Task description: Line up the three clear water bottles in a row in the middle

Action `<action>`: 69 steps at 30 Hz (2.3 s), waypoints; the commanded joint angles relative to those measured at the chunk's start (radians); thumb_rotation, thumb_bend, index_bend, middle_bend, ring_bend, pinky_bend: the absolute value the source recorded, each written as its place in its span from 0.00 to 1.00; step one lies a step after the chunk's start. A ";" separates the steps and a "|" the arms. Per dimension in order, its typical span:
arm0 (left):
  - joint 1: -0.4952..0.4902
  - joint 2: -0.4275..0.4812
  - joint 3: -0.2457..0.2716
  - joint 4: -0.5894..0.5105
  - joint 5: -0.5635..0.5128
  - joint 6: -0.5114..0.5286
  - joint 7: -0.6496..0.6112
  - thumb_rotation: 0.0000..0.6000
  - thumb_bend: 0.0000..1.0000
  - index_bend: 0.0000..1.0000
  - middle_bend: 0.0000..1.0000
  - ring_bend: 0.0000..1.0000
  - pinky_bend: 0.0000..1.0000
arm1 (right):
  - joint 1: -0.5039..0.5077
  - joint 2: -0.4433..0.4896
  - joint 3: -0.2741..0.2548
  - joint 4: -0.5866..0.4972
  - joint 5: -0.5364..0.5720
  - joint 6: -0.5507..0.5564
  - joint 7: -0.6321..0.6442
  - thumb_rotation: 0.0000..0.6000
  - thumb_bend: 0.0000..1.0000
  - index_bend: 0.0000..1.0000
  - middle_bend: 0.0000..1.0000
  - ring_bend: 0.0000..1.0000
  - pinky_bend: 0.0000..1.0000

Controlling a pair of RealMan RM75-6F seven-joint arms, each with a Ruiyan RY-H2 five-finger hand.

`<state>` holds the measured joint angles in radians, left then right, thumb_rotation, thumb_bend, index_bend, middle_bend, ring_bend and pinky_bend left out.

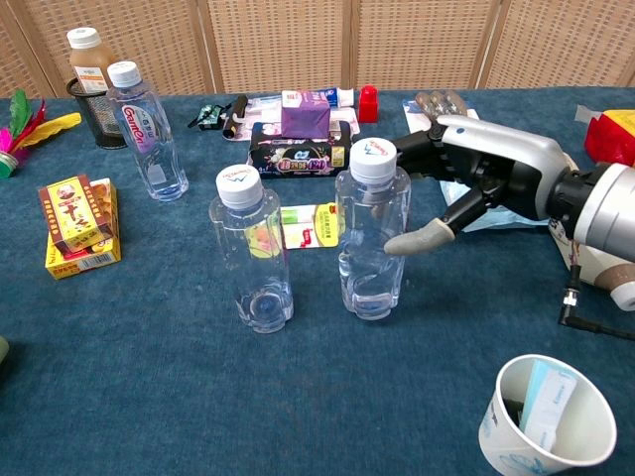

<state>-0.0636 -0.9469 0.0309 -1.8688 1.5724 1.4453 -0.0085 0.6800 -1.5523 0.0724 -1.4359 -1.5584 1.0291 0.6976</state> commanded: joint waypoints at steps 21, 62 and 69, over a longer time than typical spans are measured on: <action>0.003 -0.001 0.005 -0.001 0.006 0.009 -0.005 1.00 0.11 0.00 0.00 0.00 0.01 | 0.009 0.022 -0.032 0.009 -0.046 0.026 0.047 1.00 0.24 0.36 0.39 0.25 0.14; -0.128 -0.006 -0.119 0.214 -0.116 -0.134 -0.396 1.00 0.11 0.00 0.00 0.00 0.01 | -0.395 0.540 -0.248 -0.135 -0.124 0.500 -0.200 1.00 0.23 0.24 0.20 0.14 0.13; -0.216 -0.109 -0.161 0.406 -0.104 -0.203 -0.583 1.00 0.03 0.00 0.00 0.00 0.01 | -0.500 0.500 -0.236 -0.091 -0.102 0.603 -0.257 1.00 0.23 0.24 0.20 0.14 0.12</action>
<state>-0.2334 -0.9990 -0.1037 -1.5455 1.4647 1.2767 -0.5178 0.2013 -1.0381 -0.1690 -1.5433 -1.6688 1.6126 0.4553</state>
